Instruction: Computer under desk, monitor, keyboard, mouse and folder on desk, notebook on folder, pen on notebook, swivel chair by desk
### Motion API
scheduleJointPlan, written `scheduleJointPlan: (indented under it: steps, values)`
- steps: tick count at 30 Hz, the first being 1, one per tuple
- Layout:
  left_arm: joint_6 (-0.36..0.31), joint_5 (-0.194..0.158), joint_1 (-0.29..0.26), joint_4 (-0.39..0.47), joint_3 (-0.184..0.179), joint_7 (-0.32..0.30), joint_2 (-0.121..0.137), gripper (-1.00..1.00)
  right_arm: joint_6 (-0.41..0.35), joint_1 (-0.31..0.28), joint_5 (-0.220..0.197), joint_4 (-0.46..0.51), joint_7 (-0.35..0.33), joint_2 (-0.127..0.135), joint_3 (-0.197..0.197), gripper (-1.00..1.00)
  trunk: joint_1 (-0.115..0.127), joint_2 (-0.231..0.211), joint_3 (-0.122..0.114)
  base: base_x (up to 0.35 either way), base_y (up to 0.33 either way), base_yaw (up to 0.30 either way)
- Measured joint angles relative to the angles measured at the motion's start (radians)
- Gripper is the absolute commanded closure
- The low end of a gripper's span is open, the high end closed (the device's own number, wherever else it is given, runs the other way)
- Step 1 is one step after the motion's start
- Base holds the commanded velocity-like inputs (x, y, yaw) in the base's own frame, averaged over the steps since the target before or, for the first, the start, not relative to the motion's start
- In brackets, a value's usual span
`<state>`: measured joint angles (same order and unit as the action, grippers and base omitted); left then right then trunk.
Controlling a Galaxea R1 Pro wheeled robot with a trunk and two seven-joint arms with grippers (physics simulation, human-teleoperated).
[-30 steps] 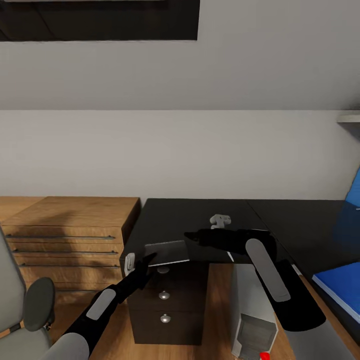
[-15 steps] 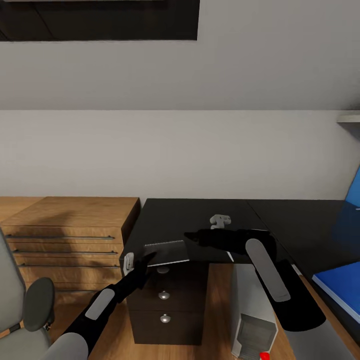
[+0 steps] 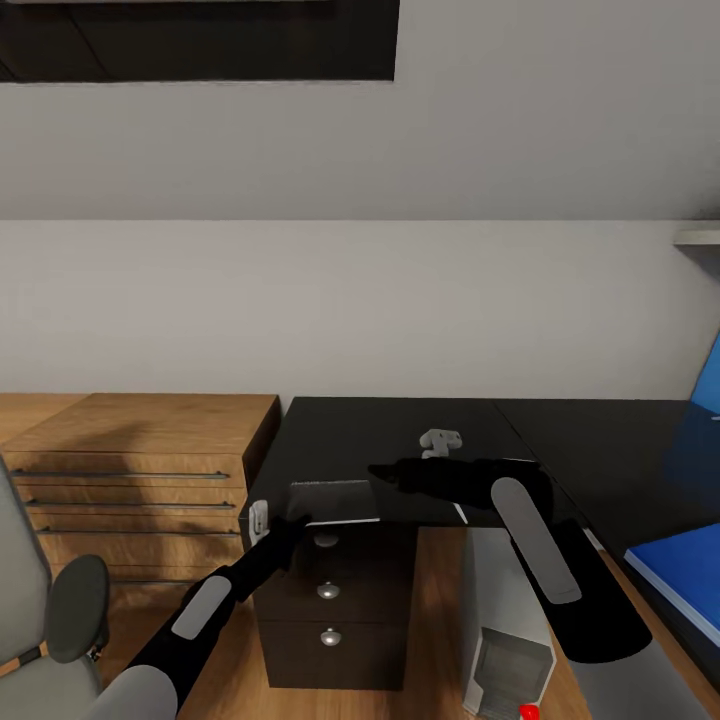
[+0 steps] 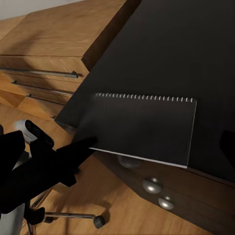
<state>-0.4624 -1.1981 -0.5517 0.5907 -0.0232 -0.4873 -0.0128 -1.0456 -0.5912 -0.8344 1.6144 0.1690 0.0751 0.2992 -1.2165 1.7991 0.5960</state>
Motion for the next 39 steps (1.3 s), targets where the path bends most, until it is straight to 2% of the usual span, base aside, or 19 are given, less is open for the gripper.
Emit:
scheduleJointPlan:
  steps: [8, 13, 19, 28, 31, 33, 35, 39]
  values:
    - [0.006, 0.015, 0.019, 0.036, -0.003, -0.104, 0.004, 1.0, 0.0, 0.0, 0.0, 0.0, 0.0, 0.0, 0.0, -1.0, 0.0, 0.0, 0.0, 0.0, 0.0, 0.0]
    - [0.007, 0.016, 0.023, 0.042, -0.004, -0.125, 0.004, 1.0, 0.0, 0.0, 0.0, 0.0, 0.0, -0.001, 0.0, -1.0, 0.0, 0.0, 0.0, 0.0, 0.0, 0.0]
    - [0.007, 0.017, 0.028, 0.055, -0.005, -0.143, 0.002, 1.0, 0.0, 0.002, -0.001, 0.0, -0.01, 0.009, -0.001, -1.0, 0.023, -0.042, -0.019, 0.0, 0.0, 0.0]
    - [0.009, 0.018, 0.03, 0.057, -0.005, -0.142, -0.001, 1.0, 0.022, 0.004, 0.0, 0.0, -0.016, 0.017, -0.011, -1.0, 0.057, -0.105, -0.047, 0.0, 0.0, 0.0]
    - [0.013, 0.02, 0.031, 0.057, -0.005, -0.138, -0.003, 1.0, 0.03, 0.004, 0.001, 0.0, -0.016, 0.029, -0.015, -1.0, 0.069, -0.126, -0.056, 0.0, 0.0, -0.006]
    - [0.017, 0.021, 0.031, 0.057, -0.005, -0.13, -0.005, 1.0, 0.034, 0.002, 0.001, 0.0, -0.016, 0.047, -0.02, -1.0, 0.077, -0.14, -0.063, 0.0, 0.0, -0.087]
    - [0.022, 0.024, 0.031, 0.057, -0.006, -0.12, -0.012, 1.0, 0.035, 0.0, 0.002, 0.0, -0.016, 0.069, -0.05, -1.0, 0.084, -0.154, -0.07, 0.0, 0.0, -0.198]
    - [0.033, 0.034, 0.03, 0.056, -0.022, -0.083, -0.032, 1.0, 0.031, 0.002, 0.0, 0.0, -0.016, 0.08, -0.084, -1.0, 0.1, -0.182, -0.083, 0.0, 0.0, -0.255]
